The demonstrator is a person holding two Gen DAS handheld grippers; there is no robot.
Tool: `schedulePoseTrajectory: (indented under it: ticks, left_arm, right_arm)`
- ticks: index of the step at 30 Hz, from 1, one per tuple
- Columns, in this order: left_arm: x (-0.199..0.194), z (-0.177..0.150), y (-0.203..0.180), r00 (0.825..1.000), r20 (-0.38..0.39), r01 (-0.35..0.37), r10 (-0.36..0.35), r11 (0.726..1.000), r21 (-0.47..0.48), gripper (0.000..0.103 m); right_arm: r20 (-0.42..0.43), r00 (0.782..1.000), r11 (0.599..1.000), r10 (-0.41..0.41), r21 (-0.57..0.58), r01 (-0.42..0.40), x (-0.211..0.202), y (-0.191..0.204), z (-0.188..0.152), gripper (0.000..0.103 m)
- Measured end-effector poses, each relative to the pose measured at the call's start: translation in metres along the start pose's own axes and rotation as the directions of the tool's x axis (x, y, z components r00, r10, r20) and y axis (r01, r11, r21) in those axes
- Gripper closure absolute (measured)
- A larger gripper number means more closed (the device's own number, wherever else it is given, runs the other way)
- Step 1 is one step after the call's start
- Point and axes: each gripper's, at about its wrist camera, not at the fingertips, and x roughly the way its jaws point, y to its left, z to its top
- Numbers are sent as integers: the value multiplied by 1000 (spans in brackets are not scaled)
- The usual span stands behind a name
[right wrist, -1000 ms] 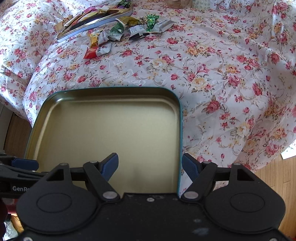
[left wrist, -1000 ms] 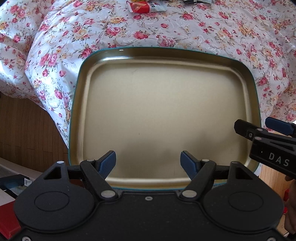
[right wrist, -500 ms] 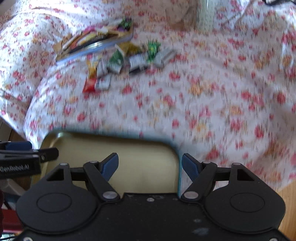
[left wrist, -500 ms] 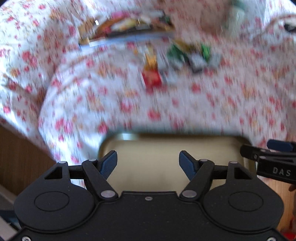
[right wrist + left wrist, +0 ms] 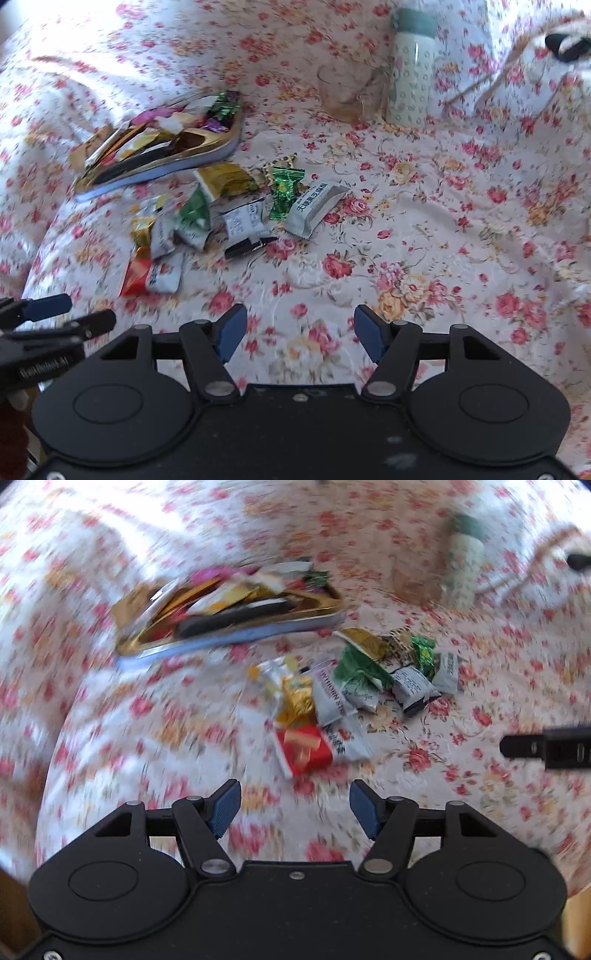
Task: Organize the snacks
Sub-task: 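Move both tools toward the pile of wrapped snacks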
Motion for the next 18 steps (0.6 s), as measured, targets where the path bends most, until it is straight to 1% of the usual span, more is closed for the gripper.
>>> schedulePoseTrajectory:
  ticks: [2,4,5,7,8,10,13,16,18]
  left_arm:
    - [10,2,-5,1000,-4,7,-7,995,101,37]
    - [18,2,-11,1000,7,7,-8,978,210,37]
    - [22,1,-15,1000,15,-8,4,966,259,37]
    - [27,0,-20,999,38,-44,33,945,324,36]
    - [30,1,-21,998,45,-47,34,939,342,36]
    - [34,3,-21,999,44,-31,16,936,352,36]
    - [43,6,-19,999,34,-5,-7,939,345,36]
    - [50,11,-17,999,29,19,-30,950,311,34]
    - [54,14,-14,999,26,35,-44,958,286,31]
  right_arm:
    - [-2,1000,999,20,27,-20,10,-4,6,36]
    - [8,1000,999,30,42,-30,16,-7,10,36]
    - [12,999,998,34,44,-34,19,-7,12,36]
    - [24,999,998,41,52,-42,23,-8,15,36]
    - [29,999,997,46,61,-47,25,-9,16,36]
    - [39,998,995,55,81,-58,28,-11,17,36]
    - [49,997,993,64,100,-68,32,-13,17,35]
    - [44,997,992,58,106,-62,38,-13,17,35]
    - [41,998,993,51,101,-55,41,-13,16,35]
